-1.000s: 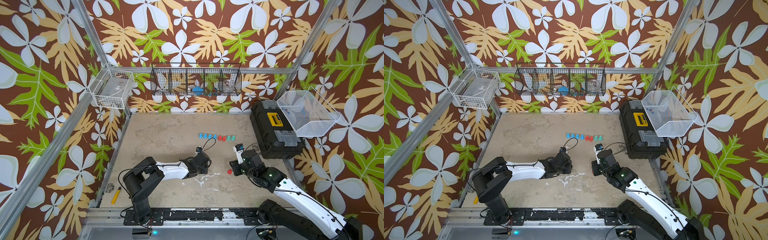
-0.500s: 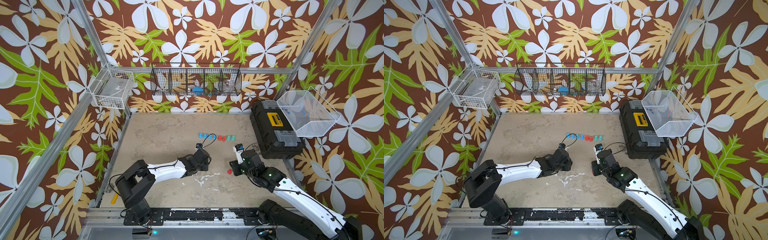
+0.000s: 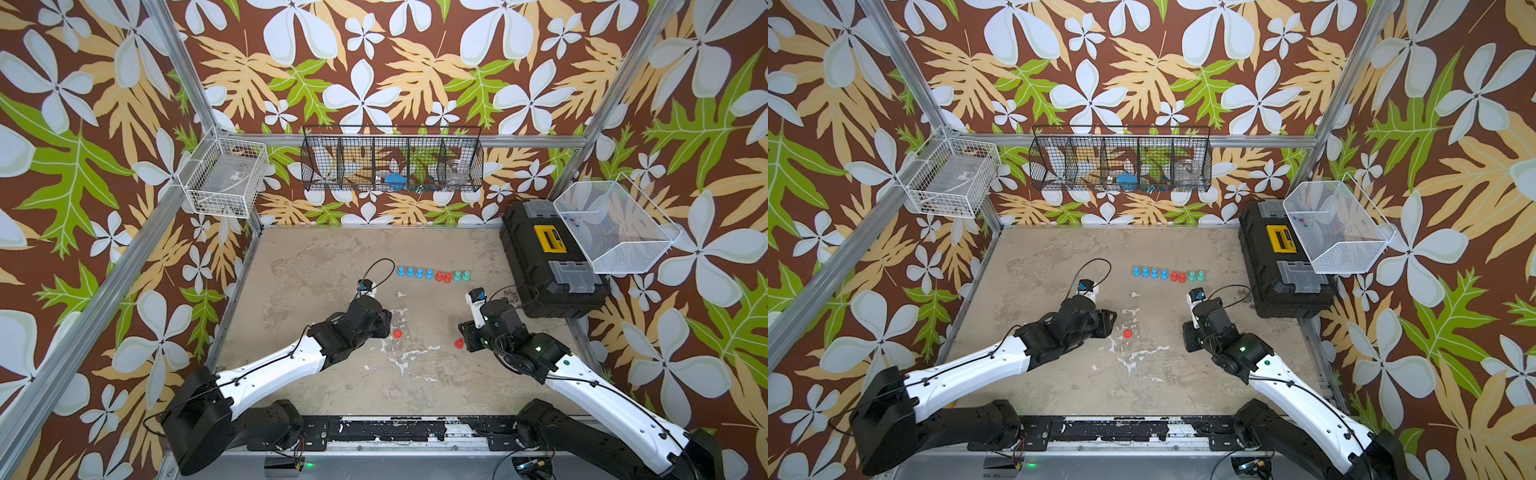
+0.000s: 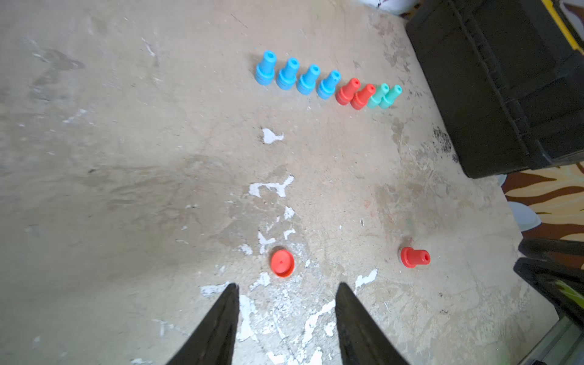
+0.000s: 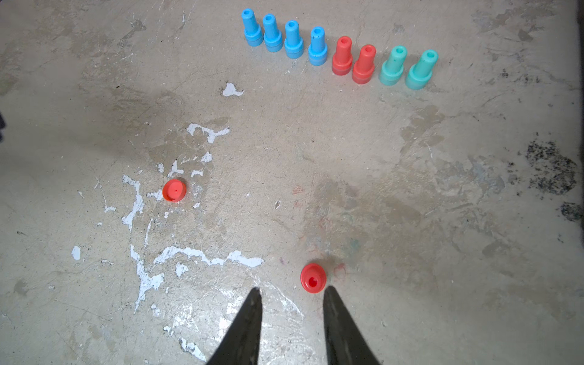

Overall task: Close the stamp cap
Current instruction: Move the cover to the center of the board, then pick up the stamp from the center of the board.

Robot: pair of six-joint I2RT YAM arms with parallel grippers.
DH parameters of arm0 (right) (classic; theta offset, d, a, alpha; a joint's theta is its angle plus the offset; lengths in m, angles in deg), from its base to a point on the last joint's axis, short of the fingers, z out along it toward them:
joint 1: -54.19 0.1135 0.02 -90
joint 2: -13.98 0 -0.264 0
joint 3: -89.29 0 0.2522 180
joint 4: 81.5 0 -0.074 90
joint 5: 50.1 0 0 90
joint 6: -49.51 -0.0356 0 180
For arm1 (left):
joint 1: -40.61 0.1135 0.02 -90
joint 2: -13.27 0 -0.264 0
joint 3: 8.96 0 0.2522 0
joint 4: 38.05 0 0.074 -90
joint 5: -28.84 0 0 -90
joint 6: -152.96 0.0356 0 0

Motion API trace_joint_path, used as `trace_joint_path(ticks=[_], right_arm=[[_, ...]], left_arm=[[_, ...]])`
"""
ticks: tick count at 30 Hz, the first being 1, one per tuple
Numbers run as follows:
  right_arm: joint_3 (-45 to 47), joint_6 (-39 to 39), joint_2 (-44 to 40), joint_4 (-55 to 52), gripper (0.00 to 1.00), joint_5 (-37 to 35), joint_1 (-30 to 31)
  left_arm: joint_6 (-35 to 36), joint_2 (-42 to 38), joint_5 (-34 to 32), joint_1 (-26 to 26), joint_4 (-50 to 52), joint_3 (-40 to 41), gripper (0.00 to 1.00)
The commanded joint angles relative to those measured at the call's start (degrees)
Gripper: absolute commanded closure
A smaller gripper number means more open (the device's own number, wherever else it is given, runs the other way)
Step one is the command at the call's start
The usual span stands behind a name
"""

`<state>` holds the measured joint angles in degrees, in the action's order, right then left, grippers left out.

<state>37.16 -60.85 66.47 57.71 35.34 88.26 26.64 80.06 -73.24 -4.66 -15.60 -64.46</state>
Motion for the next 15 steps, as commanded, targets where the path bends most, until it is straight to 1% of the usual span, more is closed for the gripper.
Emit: trace_joint_path(ticks=[1,5,10,13,14,15], right_arm=[[0.0,-0.4,0.2,0.8,0.65,-0.7,0.0],[0.0,-0.2,0.7,0.8,0.65,-0.8,0.0],[0.0,-0.3,1.4,0.7,0.65,-0.9,0.0],[-0.1,-0.2,1.7,0.5,0.65,-1.1,0.0],[-0.1,-0.2,1.9,0.5,0.65,-1.2,0.0],[-0.1,-0.2,2.0,0.5,0.65,-1.1,0.0]], left_arm=[[2.6,-5.3,-1.5,2.3,5.2,1.4,0.48],[5.6,-13.0,-4.0,6.1,11.0,2.1,0.48],[8.8,-21.4,-4.7,12.3,15.8,2.3,0.47],[11.3,-23.7,-5.8,14.7,18.6,2.4,0.47],[11.3,-24.4,-7.2,14.8,18.9,2.6,0.46],[11.8,-25.2,-7.0,14.9,18.3,3.1,0.45]])
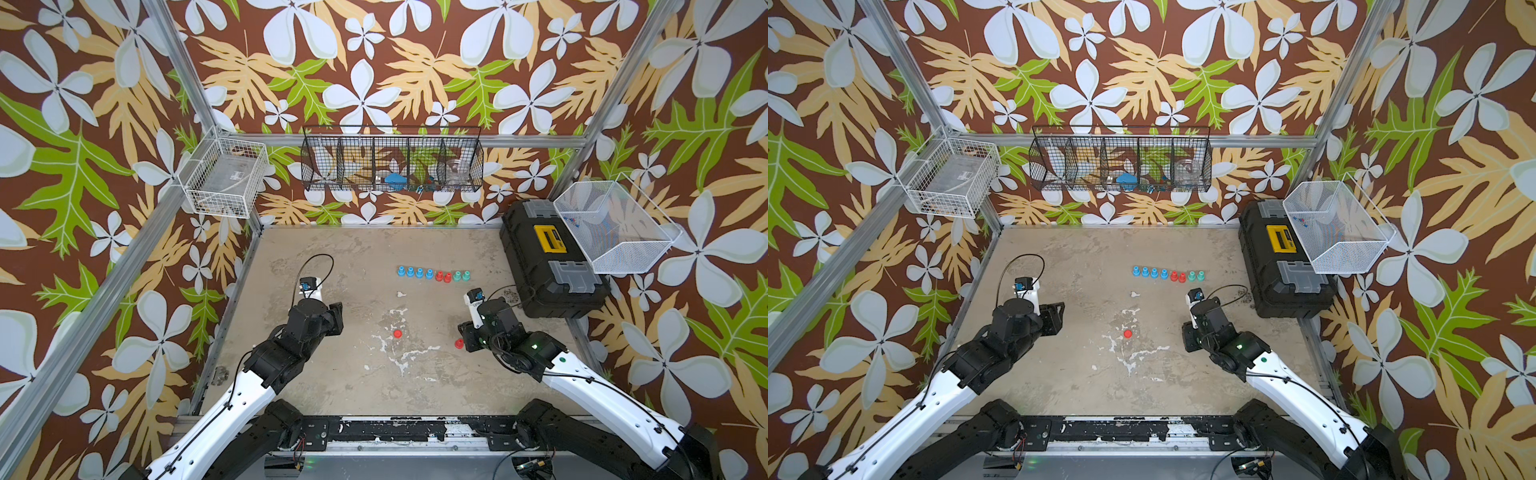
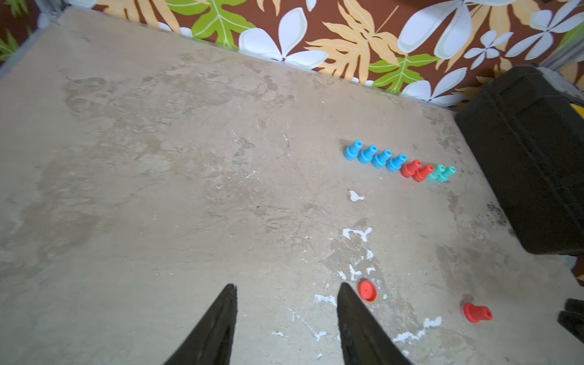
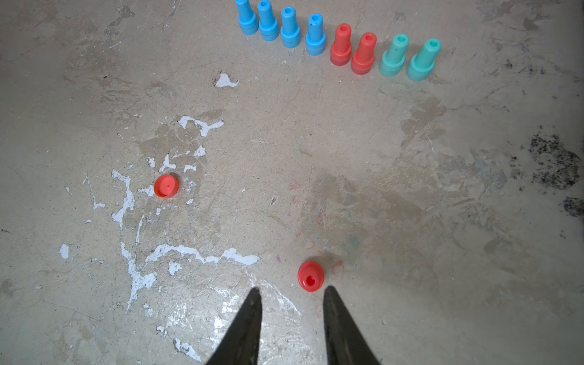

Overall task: Close the stamp cap
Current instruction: Pick up the stamp from the center of the board.

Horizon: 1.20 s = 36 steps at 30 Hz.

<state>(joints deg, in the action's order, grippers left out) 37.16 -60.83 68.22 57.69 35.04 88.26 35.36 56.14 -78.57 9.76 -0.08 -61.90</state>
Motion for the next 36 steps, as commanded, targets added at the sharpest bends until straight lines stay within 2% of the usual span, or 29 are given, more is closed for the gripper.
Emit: trace_joint_path(ticks=[1,10,24,36], right_arm=[[0.0,-0.2,0.4,0.5,0.65,-0.9,0.0],[-0.4,-0.5,3.0,-0.3,0.65,-1.8,0.0],[-4.4,-0.1,16.6,-3.2,0.65,-3.4,-0.1],[-6.2,0.4,24.6,-2.4,0.65,-5.5,-0.1]], left_arm=[[3.6,-1.8,-1.1,0.5,2.2,0.9,0.45],[4.8,-1.3,0.2,0.9,0.7,1.9,0.45],[6.4,-2.1,0.7,0.9,-1.3,3.1,0.45],[6.4,-3.7,0.8,0.9,-1.3,3.3,0.44]])
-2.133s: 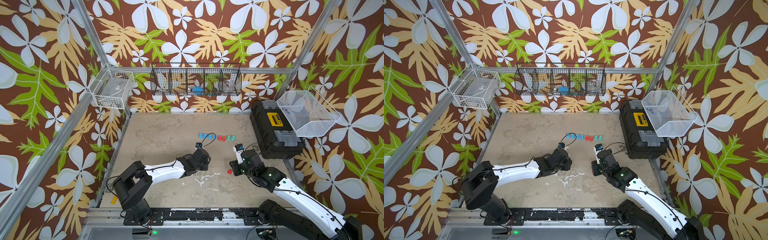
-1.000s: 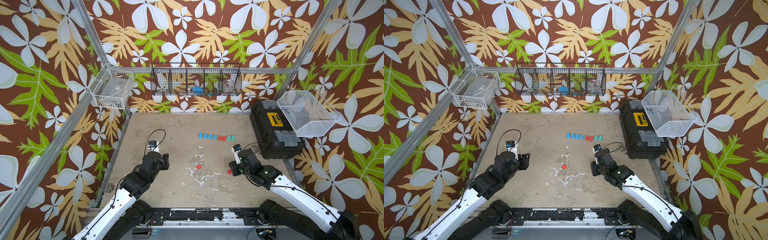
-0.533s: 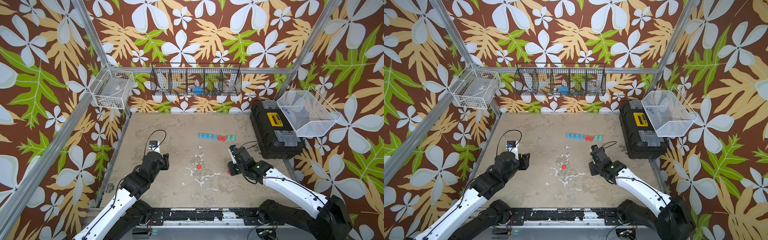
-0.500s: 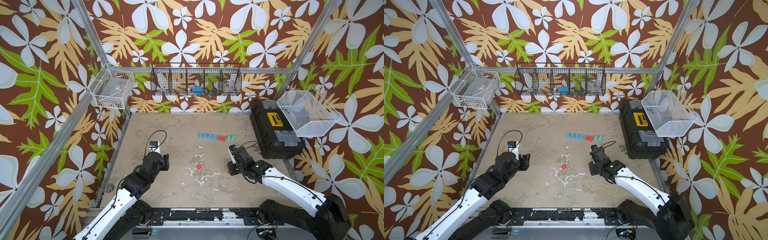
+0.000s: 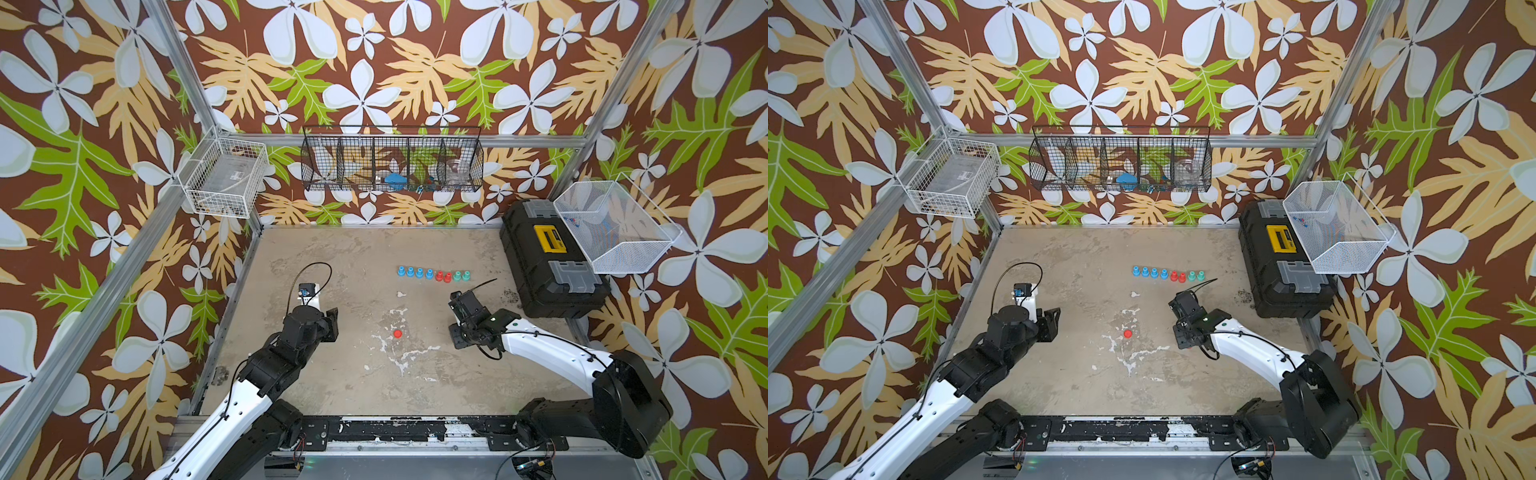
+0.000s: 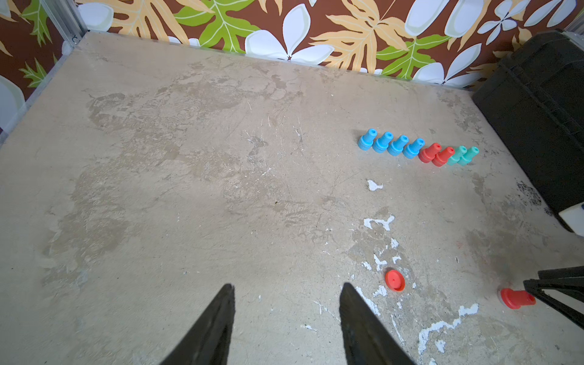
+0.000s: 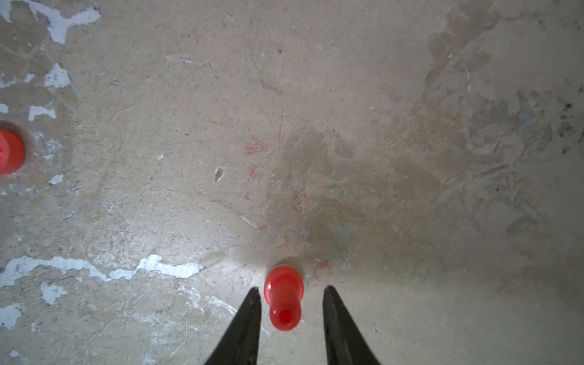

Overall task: Close the stamp cap
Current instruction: Pick up the stamp from the center of the board.

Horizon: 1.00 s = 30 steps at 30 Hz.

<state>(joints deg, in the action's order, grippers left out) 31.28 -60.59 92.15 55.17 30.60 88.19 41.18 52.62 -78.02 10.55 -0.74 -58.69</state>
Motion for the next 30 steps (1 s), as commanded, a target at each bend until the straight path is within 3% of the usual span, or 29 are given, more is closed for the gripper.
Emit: trace_joint_path(ticks=[1,15,30], right_arm=[[-0.2,0.3,1.0,0.2,0.65,-1.0,0.0],[0.8,0.3,4.9,1.9,0.65,1.7,0.0],[1.3,-0.3,3.3,0.6,0.66,1.7,0.0]], left_arm=[[0.6,-0.2,0.2,0.1,-0.7,0.1,0.44],[0.7,0.1,0.5,0.1,-0.8,0.1,0.45],[0.7,0.3,0.6,0.1,-0.8,0.1,0.44]])
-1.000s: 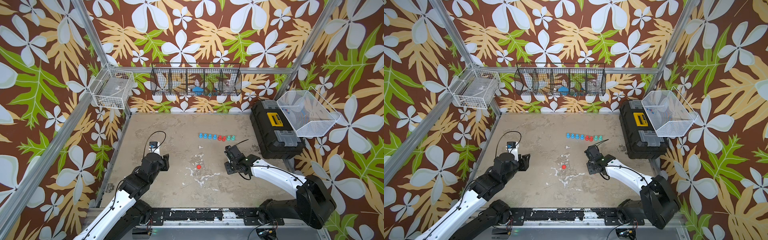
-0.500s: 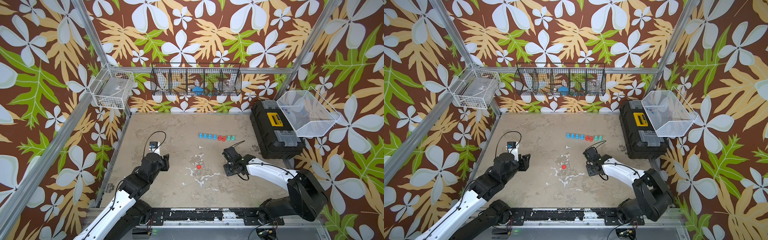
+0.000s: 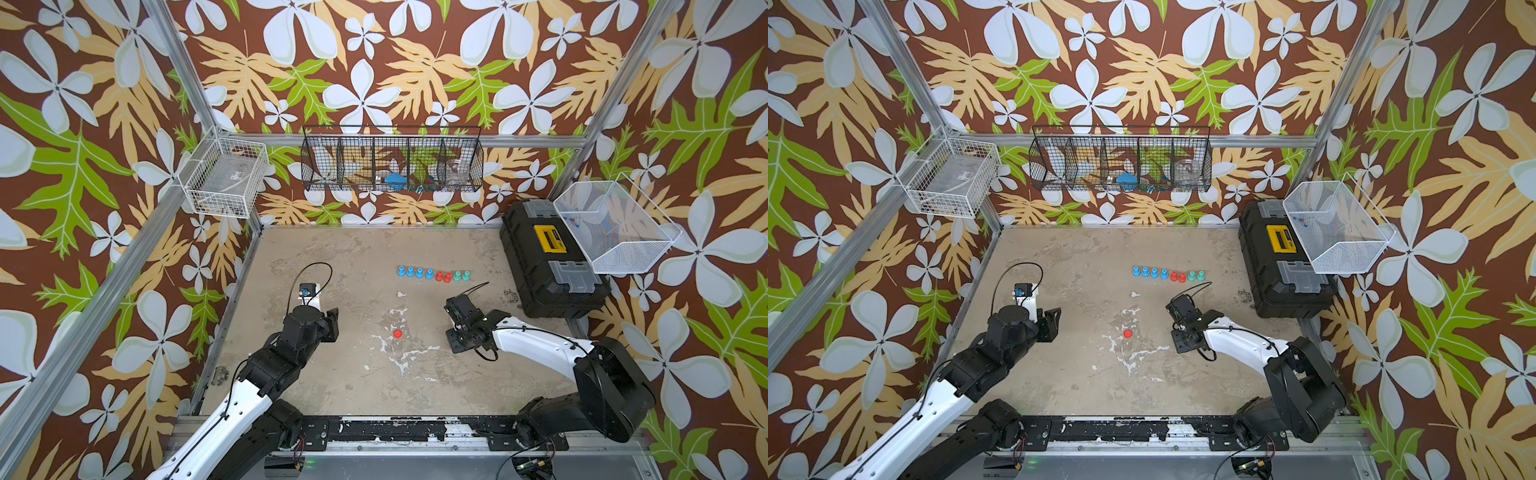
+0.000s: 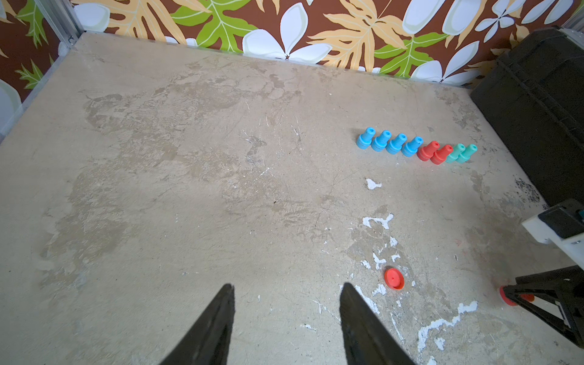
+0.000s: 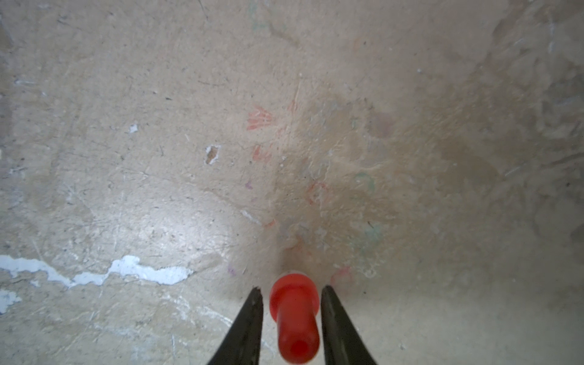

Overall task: Close the stamp cap
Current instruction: Pick up the stamp from the center of the board.

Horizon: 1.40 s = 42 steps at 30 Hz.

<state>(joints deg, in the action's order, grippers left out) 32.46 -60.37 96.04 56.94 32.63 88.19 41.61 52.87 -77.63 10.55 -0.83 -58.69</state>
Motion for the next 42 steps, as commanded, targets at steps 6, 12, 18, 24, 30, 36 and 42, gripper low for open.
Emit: trace_joint_path(ticks=[6,12,18,24,30,36,42], right_arm=[[0.5,-0.9,-1.0,-1.5,0.67,-0.3,0.0],[0.5,-1.0,-0.7,-1.3,0.69,-0.3,0.0],[0.7,-1.1,-0.8,-1.3,0.69,-0.2,0.0],[0.7,-1.0,-0.2,-1.2,0.69,0.2,0.0],[0.8,-1.0,-0.2,-1.1,0.7,0.6,0.0],[1.0,-0.9,0.1,-1.1,0.7,1.2,0.0],[1.1,-0.9,0.2,-0.9,0.71,1.3,0.0]], left_arm=[[0.3,-0.1,0.2,0.1,-0.7,0.1,0.44],[0.3,-0.1,0.1,0.1,-0.7,0.1,0.44],[0.2,-0.1,-0.1,0.1,-0.7,0.1,0.44],[0.2,-0.1,-0.1,0.1,-0.7,0.1,0.44],[0.2,-0.2,-0.1,0.1,-0.7,0.1,0.44],[0.2,-0.1,0.0,0.1,-0.7,0.1,0.44],[0.2,-0.1,0.0,0.1,-0.7,0.1,0.44]])
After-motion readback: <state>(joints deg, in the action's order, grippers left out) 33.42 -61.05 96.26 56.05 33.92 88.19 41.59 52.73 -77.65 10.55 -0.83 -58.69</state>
